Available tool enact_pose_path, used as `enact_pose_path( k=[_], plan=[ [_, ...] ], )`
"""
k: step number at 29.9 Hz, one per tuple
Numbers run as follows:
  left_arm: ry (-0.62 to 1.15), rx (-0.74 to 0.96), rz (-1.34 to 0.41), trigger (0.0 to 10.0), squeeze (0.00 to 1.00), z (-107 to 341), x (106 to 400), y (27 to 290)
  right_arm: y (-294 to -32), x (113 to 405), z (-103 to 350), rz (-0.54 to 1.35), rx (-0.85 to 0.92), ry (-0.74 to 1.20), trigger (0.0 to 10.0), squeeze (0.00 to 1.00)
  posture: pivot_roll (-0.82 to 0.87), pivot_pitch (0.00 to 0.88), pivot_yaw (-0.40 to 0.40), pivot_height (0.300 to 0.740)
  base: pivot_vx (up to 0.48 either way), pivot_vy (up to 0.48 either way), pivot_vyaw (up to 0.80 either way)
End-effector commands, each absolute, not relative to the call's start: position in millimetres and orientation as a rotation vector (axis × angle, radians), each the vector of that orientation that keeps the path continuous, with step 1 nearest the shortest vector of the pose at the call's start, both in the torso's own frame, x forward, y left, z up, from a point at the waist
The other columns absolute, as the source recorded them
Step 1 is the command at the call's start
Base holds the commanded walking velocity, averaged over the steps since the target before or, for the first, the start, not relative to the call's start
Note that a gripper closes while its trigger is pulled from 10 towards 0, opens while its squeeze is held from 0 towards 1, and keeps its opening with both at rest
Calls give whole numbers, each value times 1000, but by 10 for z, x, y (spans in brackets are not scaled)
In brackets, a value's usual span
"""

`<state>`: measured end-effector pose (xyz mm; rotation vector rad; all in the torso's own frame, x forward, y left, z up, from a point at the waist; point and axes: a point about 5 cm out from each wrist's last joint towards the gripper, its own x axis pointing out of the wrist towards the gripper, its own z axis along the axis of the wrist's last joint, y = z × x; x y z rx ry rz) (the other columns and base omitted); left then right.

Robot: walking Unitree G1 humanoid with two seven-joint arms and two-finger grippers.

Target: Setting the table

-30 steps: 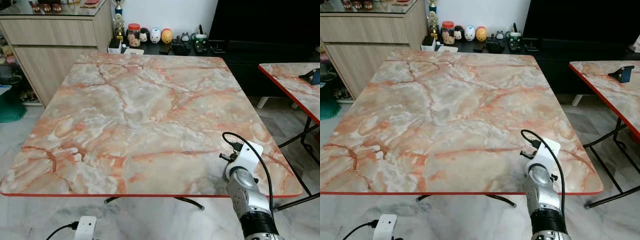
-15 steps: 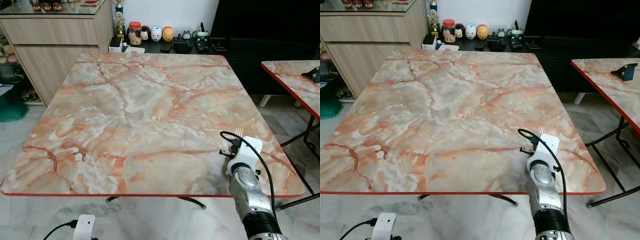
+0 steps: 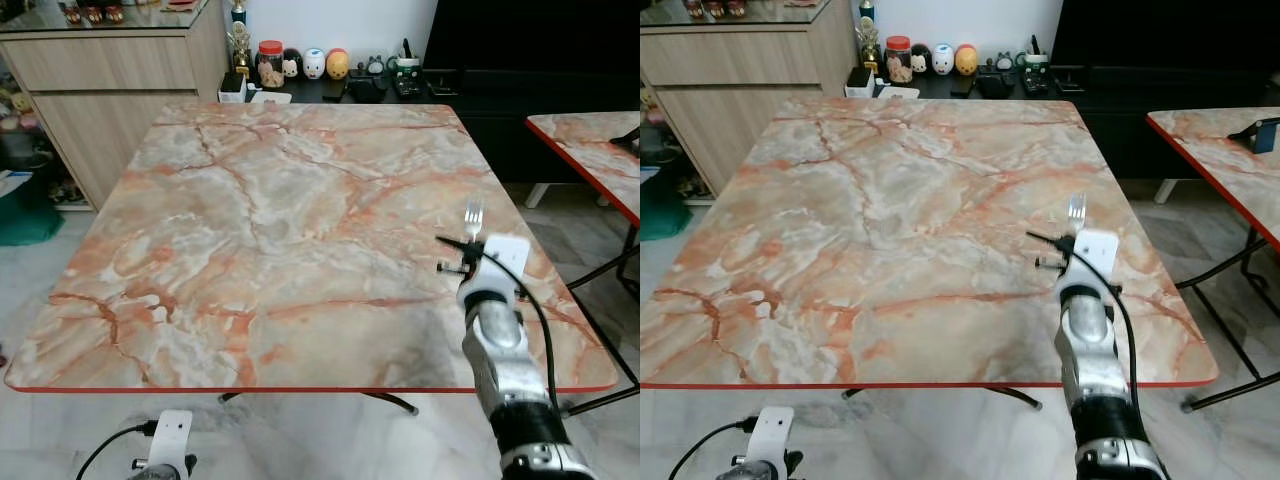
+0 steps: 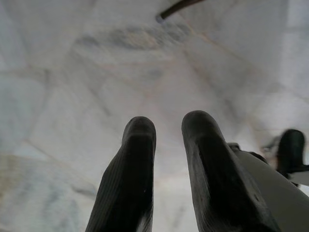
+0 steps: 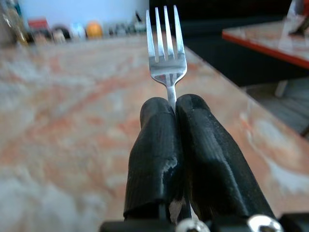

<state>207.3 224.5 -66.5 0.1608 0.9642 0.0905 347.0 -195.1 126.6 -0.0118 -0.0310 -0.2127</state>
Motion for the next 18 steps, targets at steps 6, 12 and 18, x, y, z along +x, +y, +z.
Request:
enact_pose_path(
  k=[6, 12, 18],
  plan=[
    [962, 198, 106, 10000, 0, -663, 2052, 2298, -1801, 3439, 1555, -134, -59, -200, 10000, 0, -71, 0, 55, 740, 0, 0, 0],
    [1006, 205, 129, 10000, 0, -752, 1862, 2340, -1782, 3295, 1583, -116, -54, -248, 10000, 0, -54, 0, 25, 740, 0, 0, 0],
    [1011, 178, 155, 10000, 0, -805, 1750, 2325, -1829, 3157, 1700, -94, -70, -270, 10000, 0, -29, 0, -19, 740, 0, 0, 0]
  ],
)
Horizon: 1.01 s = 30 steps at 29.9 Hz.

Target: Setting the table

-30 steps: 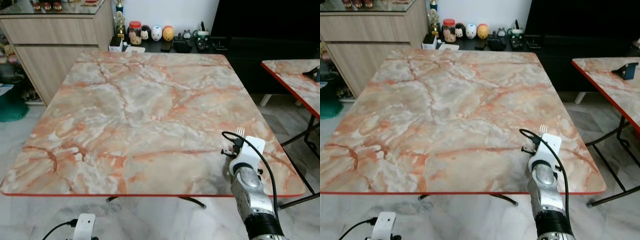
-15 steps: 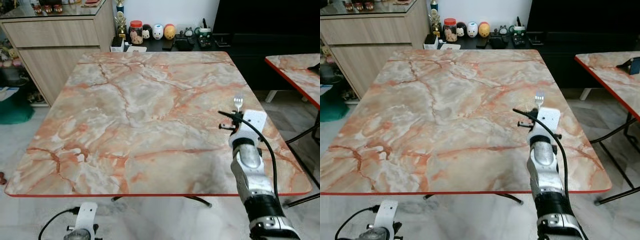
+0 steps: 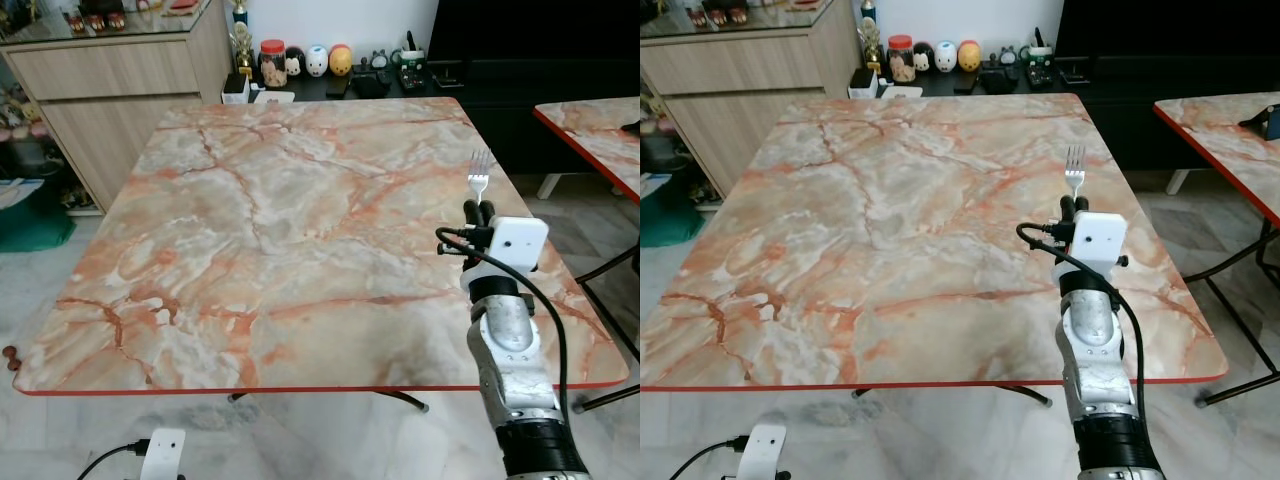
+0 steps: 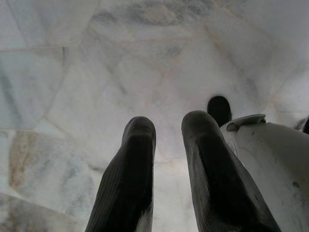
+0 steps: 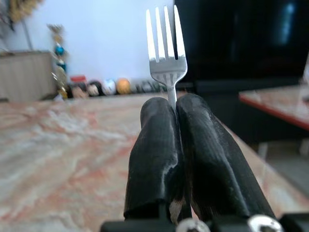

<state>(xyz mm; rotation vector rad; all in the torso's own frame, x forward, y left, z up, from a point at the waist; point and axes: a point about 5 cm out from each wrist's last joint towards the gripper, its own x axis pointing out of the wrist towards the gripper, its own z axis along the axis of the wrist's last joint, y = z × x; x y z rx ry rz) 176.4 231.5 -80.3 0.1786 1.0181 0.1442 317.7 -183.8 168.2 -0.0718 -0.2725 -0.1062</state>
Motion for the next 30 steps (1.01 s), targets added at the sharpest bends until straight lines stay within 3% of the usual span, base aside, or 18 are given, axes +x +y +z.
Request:
enact_pose_path(
  k=[1, 30],
  plan=[
    [1009, 172, 156, 10000, 0, -811, 1743, 2314, -1841, 3125, 1713, -93, -67, -274, 10000, 0, -26, 0, -27, 740, 0, 0, 0],
    [1021, 193, 126, 10000, 0, -812, 1742, 2316, -1941, 3020, 1746, -124, -56, -228, 10000, 0, -61, 0, -17, 740, 0, -11, 0]
  ],
)
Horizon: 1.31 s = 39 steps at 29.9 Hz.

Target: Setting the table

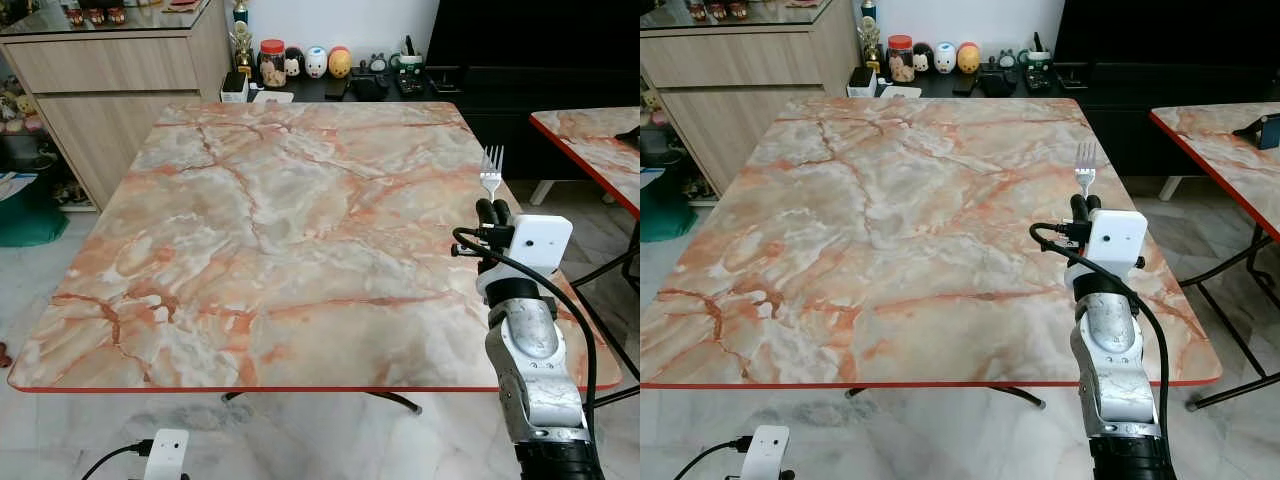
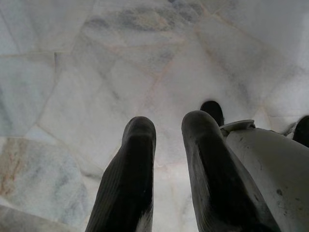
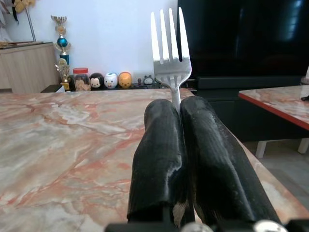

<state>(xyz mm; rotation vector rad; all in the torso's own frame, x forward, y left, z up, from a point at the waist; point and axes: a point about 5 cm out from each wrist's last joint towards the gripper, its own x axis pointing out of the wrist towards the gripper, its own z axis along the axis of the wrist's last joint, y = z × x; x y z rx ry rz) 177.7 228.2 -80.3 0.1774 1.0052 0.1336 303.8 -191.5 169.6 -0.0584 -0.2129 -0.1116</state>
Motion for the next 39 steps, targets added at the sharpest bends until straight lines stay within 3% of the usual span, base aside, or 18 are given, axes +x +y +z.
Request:
enact_pose_path(
  k=[1, 39],
  plan=[
    [1024, 195, 126, 10000, 0, -817, 1728, 2321, -1937, 3013, 1724, -122, -57, -220, 10000, 0, -55, 0, -17, 740, 0, -364, 0],
    [1034, 197, 121, 10000, 0, -828, 1696, 2334, -1920, 3064, 1834, -121, -58, -238, 10000, 0, -53, 0, -28, 740, 0, -399, 0]
  ],
)
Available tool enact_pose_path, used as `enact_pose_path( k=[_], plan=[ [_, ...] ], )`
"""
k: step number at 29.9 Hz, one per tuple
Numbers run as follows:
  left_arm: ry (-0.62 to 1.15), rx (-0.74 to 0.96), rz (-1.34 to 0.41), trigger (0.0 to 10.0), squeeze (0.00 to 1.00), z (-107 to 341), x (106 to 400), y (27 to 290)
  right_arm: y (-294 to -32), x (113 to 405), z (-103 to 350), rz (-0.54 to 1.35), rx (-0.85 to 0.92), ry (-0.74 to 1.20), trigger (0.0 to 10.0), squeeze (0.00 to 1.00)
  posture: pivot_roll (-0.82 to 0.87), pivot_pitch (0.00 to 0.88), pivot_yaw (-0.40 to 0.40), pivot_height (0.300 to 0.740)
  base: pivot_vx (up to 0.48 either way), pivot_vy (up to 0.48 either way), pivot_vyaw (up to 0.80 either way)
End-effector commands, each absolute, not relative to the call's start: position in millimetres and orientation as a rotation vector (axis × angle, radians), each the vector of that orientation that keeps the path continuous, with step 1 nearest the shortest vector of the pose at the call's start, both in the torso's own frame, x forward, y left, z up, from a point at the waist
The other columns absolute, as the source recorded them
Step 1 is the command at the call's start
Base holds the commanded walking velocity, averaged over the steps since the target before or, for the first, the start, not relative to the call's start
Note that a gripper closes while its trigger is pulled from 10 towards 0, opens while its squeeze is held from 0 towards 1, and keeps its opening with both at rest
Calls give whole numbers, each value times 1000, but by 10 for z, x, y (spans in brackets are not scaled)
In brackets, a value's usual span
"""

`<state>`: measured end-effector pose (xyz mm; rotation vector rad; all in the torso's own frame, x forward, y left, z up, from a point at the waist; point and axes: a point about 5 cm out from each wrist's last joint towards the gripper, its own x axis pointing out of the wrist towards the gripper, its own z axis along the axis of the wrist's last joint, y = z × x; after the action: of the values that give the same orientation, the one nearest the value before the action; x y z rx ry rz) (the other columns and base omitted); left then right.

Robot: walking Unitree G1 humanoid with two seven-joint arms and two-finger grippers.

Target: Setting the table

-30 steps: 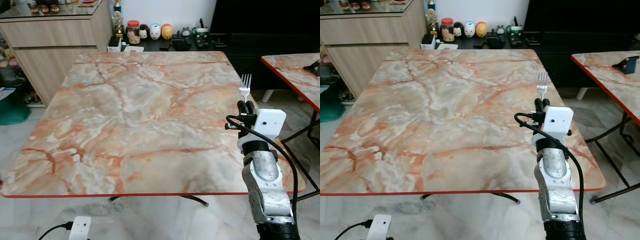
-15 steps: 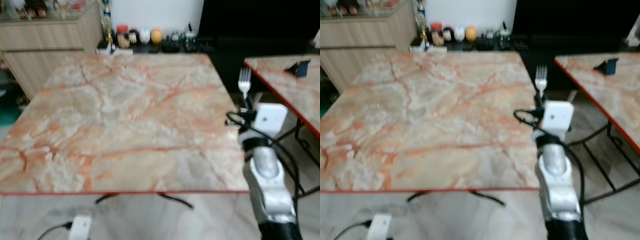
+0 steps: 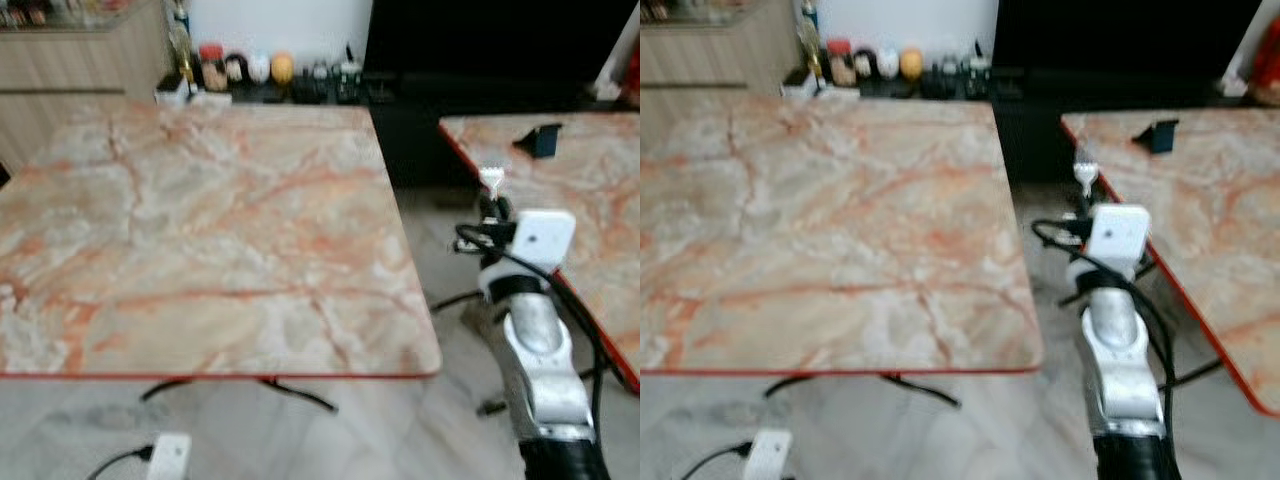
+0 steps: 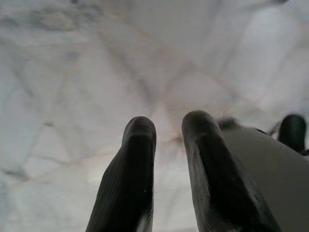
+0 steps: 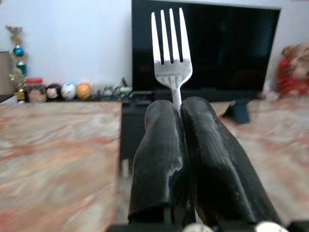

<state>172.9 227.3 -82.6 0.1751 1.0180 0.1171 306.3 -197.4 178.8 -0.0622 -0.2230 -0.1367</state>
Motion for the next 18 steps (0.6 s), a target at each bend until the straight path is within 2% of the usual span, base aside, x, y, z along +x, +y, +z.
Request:
enact_pose_path(
  k=[1, 18],
  plan=[
    [1033, 198, 120, 10000, 0, -825, 1700, 2337, -1919, 3062, 1826, -121, -59, -235, 10000, 0, -53, 0, -28, 740, 0, -401, 0],
    [1031, 197, 116, 10000, 0, -819, 1715, 2336, -1913, 3096, 1818, -122, -57, -231, 10000, 0, -54, 0, -23, 740, 0, -402, 0]
  ],
)
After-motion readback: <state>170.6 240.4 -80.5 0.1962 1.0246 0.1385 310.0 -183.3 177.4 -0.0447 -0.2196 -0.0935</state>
